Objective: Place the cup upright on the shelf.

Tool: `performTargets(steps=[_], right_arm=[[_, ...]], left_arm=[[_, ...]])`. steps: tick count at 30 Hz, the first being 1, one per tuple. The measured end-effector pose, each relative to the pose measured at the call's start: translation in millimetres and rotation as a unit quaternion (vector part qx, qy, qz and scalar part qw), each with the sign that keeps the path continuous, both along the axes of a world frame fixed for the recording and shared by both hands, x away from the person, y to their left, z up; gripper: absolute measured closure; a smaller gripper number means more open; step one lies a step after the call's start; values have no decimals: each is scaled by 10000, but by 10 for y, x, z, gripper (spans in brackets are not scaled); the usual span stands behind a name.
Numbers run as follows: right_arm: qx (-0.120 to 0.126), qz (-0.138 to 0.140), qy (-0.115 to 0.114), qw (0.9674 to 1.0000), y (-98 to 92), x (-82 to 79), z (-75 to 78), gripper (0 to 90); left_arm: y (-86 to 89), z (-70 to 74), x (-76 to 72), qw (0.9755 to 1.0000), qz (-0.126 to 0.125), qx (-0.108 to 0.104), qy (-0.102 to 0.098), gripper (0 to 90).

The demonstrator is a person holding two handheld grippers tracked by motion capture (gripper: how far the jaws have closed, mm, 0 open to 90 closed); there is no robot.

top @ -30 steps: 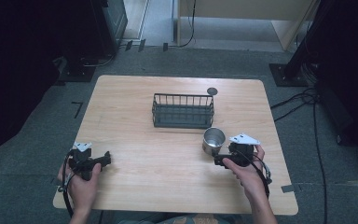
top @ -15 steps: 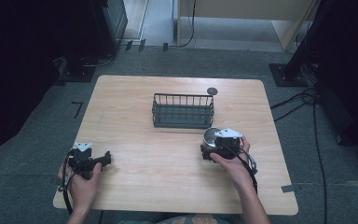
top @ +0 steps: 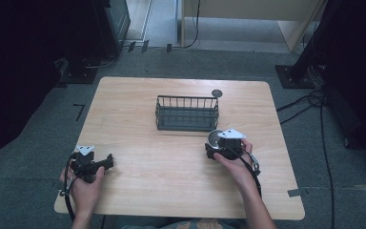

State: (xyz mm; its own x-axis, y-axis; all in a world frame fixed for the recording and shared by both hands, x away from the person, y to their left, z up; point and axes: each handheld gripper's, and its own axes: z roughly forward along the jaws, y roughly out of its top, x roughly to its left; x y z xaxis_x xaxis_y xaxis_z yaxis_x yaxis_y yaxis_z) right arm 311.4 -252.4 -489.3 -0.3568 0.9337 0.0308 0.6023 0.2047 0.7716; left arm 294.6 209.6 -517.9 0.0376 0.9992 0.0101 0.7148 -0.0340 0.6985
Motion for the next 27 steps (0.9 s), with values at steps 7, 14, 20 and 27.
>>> performTargets(steps=[7, 14, 20, 27], right_arm=[[99, -83, -172, 9998, -61, 0, 119, 184], [150, 15, -285, 9995, -81, 5, 282, 184], [177, 92, -285, 9994, -54, 30, 382, 184], [195, 194, -377, 9989, 15, 51, 493, 184]], left_arm=[[1, 0, 1, 10000, 6, 0, -2, 52], [-1, 0, 2, 10000, 4, 4, 0, 51], [-1, 0, 2, 10000, 4, 4, 0, 51], [-1, 0, 2, 10000, 5, 4, 0, 51]])
